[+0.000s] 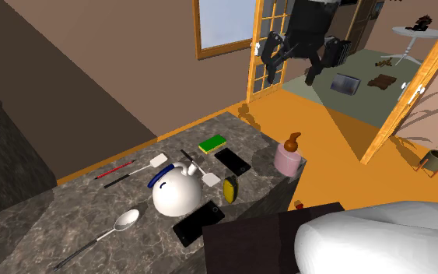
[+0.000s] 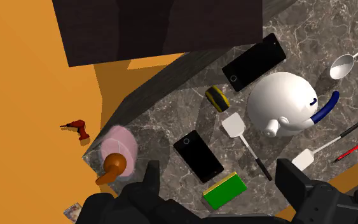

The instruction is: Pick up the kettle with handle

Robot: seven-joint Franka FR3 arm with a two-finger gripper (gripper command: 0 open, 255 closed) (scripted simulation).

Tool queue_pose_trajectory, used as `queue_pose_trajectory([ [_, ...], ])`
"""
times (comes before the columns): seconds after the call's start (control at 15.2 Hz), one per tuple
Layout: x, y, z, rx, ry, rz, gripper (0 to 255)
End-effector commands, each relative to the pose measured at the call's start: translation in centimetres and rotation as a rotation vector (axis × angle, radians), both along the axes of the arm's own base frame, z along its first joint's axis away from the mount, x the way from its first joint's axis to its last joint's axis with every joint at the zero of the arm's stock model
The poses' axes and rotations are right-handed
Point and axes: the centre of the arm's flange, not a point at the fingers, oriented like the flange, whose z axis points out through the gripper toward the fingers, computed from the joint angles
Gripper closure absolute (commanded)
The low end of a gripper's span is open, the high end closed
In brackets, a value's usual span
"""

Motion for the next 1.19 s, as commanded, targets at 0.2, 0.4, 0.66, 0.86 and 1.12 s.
queue_pose_trajectory([
  [0.2, 0.3, 3.1, -2.6, -0.002, 0.017, -0.08, 0],
  [0.4, 0.8, 6.2, -5.1, -0.004, 0.033, -0.16, 0],
  [0.66, 1.8, 10.1, -8.6, -0.007, 0.055, -0.267, 0],
  [0.86, 2.8, 13.0, -11.2, -0.009, 0.072, -0.346, 0],
  [1.12, 4.4, 16.8, -14.7, -0.011, 0.094, -0.453, 0],
])
